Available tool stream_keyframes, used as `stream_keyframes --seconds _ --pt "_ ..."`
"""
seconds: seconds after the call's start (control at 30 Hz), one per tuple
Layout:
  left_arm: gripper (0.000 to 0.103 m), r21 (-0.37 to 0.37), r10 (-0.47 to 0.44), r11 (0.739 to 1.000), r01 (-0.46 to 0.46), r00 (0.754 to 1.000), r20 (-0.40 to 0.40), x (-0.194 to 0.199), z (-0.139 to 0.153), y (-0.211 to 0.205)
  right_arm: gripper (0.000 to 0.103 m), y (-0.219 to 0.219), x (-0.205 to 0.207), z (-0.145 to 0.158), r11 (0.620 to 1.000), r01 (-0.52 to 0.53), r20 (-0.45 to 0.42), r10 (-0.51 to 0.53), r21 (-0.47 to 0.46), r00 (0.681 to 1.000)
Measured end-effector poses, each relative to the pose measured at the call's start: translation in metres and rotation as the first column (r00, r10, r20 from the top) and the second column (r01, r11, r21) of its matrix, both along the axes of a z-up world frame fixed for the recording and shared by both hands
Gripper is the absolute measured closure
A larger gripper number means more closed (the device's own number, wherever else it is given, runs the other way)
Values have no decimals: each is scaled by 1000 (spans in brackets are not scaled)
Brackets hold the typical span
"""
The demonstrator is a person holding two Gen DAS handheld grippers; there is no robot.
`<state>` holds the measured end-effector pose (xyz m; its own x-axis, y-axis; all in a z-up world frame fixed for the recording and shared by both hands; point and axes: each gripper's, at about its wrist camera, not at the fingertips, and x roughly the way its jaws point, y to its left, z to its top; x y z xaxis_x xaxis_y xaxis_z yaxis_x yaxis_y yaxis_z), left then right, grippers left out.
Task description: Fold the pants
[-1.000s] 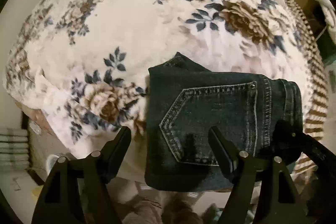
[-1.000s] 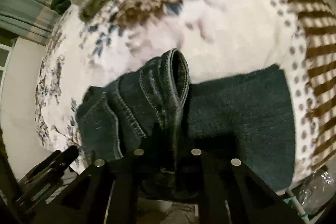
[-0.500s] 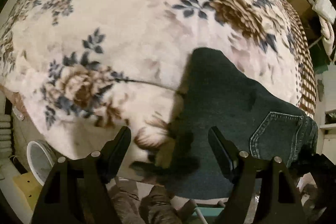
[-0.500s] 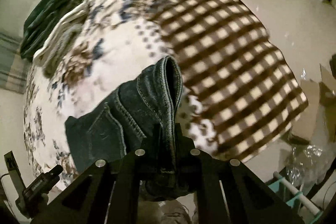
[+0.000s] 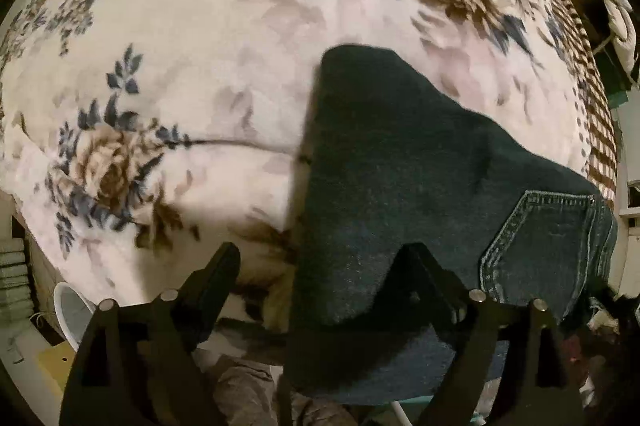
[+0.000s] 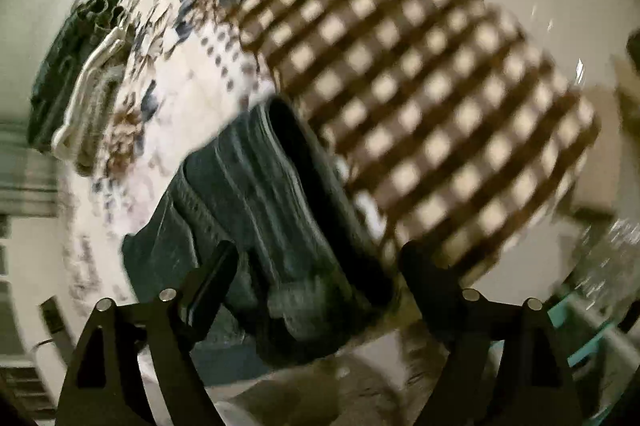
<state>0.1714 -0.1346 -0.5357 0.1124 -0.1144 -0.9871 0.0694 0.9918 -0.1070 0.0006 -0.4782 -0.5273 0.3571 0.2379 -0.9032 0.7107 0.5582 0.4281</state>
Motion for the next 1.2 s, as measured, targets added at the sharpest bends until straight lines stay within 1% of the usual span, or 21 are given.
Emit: stream_keyframes --seconds 0.07,0.1,0.17,0.2,0.27,0.33,0.43,0.53,0.63,0.67,0.7,0.77,0.8,0.83,0.93,1.0,1.03,1.07,1.1,1.13,1.2 --pt "9 -6 -10 1000 9 1000 -13 -1 -6 -4 14 5 -10 -19 997 10 7 -10 74 1000" --pt "7 -9 -12 1000 12 1000 -19 -2 -8 -5 13 8 -11 -25 995 8 13 -10 100 1000" --pt "7 -20 -13 1000 13 1000 -28 -3 -12 -5 12 11 -13 -50 980 16 34 -23 198 999" --pt "6 -23 -14 1000 13 999 -32 -3 -14 -6 8 14 -13 -56 974 23 41 -33 224 999" --pt "5 -29 -15 999 14 999 -37 -3 -18 -8 4 16 -11 -61 971 25 76 -44 237 996" --pt "4 -39 -11 999 9 999 -44 -3 -21 -7 4 19 -7 -60 970 0 106 -26 243 994" --pt "4 -61 -1 998 -3 998 -58 -3 -27 -2 4 24 0 -55 955 -38 183 -17 293 983" --pt "1 -93 12 995 -19 997 -77 -5 -39 -2 4 28 11 -62 959 -72 158 29 275 987" --pt "0 -138 34 989 -49 994 -108 -5 -51 1 3 30 14 -67 958 -57 163 11 282 987" --pt "0 -150 49 987 -67 992 -118 -6 -54 2 6 33 14 -65 960 -60 173 13 272 985" --pt "0 -167 57 983 -78 990 -127 -6 -57 3 11 34 15 -62 962 -68 185 18 265 983" --pt "0 -176 52 982 -74 991 -126 -5 -60 3 16 37 16 -52 960 -92 243 27 263 970" --pt "0 -181 49 981 -71 991 -124 -5 -61 2 18 38 16 -46 960 -109 280 33 260 960" --pt "0 -184 47 981 -69 991 -122 -5 -61 2 18 35 14 -44 960 -117 291 39 254 956" --pt "0 -201 55 977 -77 992 -117 -3 -65 3 18 34 21 -60 961 -115 243 52 251 969" --pt "0 -204 49 976 -71 992 -114 -2 -65 2 18 35 26 -65 962 -108 239 47 251 970" --pt "2 -205 46 977 -67 993 -105 -1 -64 3 18 38 29 -64 964 -110 232 53 242 971" --pt "14 -213 49 975 -68 995 -93 3 -61 5 23 40 30 -60 969 -109 223 59 221 973" --pt "41 -238 49 969 -65 996 -73 6 -55 5 29 42 31 -59 973 -108 217 62 206 974" --pt "44 -249 42 967 -55 998 -56 7 -48 4 32 44 31 -57 976 -107 208 67 191 976" --pt "66 -235 32 971 -36 999 -21 4 -39 1 43 45 27 -55 982 -86 200 51 170 978"
